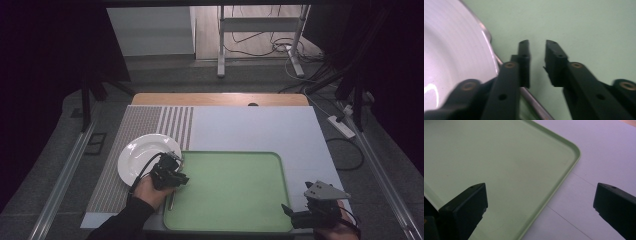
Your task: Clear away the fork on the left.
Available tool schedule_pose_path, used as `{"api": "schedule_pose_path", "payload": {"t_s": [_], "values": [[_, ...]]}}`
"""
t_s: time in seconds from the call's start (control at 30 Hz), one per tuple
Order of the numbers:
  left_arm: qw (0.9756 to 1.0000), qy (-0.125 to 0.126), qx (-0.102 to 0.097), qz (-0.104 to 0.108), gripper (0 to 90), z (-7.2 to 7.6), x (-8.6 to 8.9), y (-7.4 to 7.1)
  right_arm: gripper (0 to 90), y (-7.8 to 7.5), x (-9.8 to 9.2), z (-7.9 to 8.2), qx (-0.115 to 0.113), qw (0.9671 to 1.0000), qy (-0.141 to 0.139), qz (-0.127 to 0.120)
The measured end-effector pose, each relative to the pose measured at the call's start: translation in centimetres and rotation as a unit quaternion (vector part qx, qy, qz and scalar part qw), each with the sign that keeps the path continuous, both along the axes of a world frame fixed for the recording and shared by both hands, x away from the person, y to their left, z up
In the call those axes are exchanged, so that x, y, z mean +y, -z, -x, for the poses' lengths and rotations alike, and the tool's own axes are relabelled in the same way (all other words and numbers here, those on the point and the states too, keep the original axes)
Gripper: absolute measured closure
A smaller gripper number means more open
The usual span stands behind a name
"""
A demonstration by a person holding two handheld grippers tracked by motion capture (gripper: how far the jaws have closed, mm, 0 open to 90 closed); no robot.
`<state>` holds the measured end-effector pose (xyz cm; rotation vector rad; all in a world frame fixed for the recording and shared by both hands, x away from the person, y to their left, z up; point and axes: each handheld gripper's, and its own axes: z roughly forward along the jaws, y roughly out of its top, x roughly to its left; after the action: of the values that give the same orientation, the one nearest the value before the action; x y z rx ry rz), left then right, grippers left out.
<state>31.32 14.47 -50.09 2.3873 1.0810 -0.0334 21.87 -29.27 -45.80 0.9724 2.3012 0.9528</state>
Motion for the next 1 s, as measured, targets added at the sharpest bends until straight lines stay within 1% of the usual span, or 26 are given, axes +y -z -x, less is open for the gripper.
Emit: {"api": "schedule_pose_path", "payload": {"t_s": [0.1,0.13,0.17,0.2,0.27,0.3,0.33,0.37,0.43,0.47,0.5,0.57,0.63,0.67,0.7,0.73,0.77,0.8,0.83,0.9,1.0], "values": [[0.9999,-0.001,-0.011,0.007,63.3,0.2,0.0,-0.5,0.0,0.0,0.0,0.0,0.0,1.0,0.0,-0.001],[0.9998,-0.001,-0.013,0.013,59.1,0.2,0.0,-0.6,0.0,0.0,0.0,0.0,0.0,1.0,0.001,-0.001],[0.9997,-0.002,-0.015,0.021,52.0,0.3,0.1,-0.8,0.0,0.0,0.0,0.0,0.0,1.0,0.0,-0.001],[0.9994,-0.004,-0.018,0.028,52.0,0.3,0.2,-0.9,0.0,0.0,0.0,0.0,0.0,1.0,0.0,-0.001],[0.999,-0.006,-0.017,0.041,43.9,0.4,0.4,-1.2,0.0,0.0,0.0,0.0,0.001,1.0,0.0,-0.001],[0.9988,-0.008,-0.013,0.048,39.9,0.4,0.5,-1.3,0.0,0.0,0.0,0.0,0.001,1.0,0.0,-0.001],[0.9987,-0.005,-0.009,0.051,39.9,0.4,0.6,-1.4,0.0,0.0,0.0,0.0,0.001,1.0,0.0,-0.001],[0.9984,-0.007,-0.008,0.055,38.0,0.5,0.7,-1.4,0.0,0.0,0.0,0.0,0.001,1.0,0.0,-0.001],[0.998,-0.004,-0.017,0.061,35.0,0.5,1.1,-1.6,0.0,0.0,0.0,0.0,0.0,1.0,0.001,-0.001],[0.9977,-0.002,-0.027,0.063,33.4,0.6,1.2,-1.6,0.0,0.0,0.0,0.0,0.0,1.0,0.0,-0.001],[0.9974,0.0,-0.038,0.061,29.7,0.7,1.3,-1.6,0.0,0.0,0.0,0.0,0.0,1.0,0.0,-0.001],[0.997,0.0,-0.043,0.065,24.3,0.7,1.6,-1.6,0.0,0.0,0.0,0.0,0.0,1.0,0.0,-0.001],[0.996,-0.002,-0.048,0.075,19.5,0.8,2.0,-1.7,0.0,0.0,0.0,0.0,0.0,1.0,0.0,-0.001],[0.9954,0.002,-0.05,0.082,17.9,0.8,2.2,-1.7,0.0,0.0,0.0,0.0,0.001,1.0,0.0,-0.001],[0.9947,0.003,-0.053,0.088,13.1,0.8,2.3,-1.7,0.0,0.0,0.0,0.0,0.001,1.0,0.001,-0.002],[0.9945,0.002,-0.058,0.088,5.6,0.9,2.4,-1.7,0.0,0.0,0.0,0.0,0.001,1.0,0.001,-0.002],[0.9939,0.004,-0.065,0.089,2.2,1.0,2.4,-1.7,0.0,0.0,0.0,0.0,0.001,1.0,0.001,-0.001],[0.9937,0.006,-0.072,0.086,0.7,1.1,2.5,-1.8,0.0,0.0,0.0,0.0,0.001,1.0,0.001,-0.002],[0.9939,0.009,-0.078,0.078,0.0,1.3,2.5,-1.8,0.0,0.0,0.0,0.0,0.001,1.0,0.001,-0.001],[0.9937,0.005,-0.091,0.066,0.0,1.5,2.6,-1.7,0.0,0.0,0.0,0.0,0.001,1.0,0.001,-0.001],[0.9933,0.007,-0.09,0.073,0.0,1.6,3.0,-1.7,0.0,0.0,0.0,0.0,0.001,1.0,0.001,-0.002]]}}
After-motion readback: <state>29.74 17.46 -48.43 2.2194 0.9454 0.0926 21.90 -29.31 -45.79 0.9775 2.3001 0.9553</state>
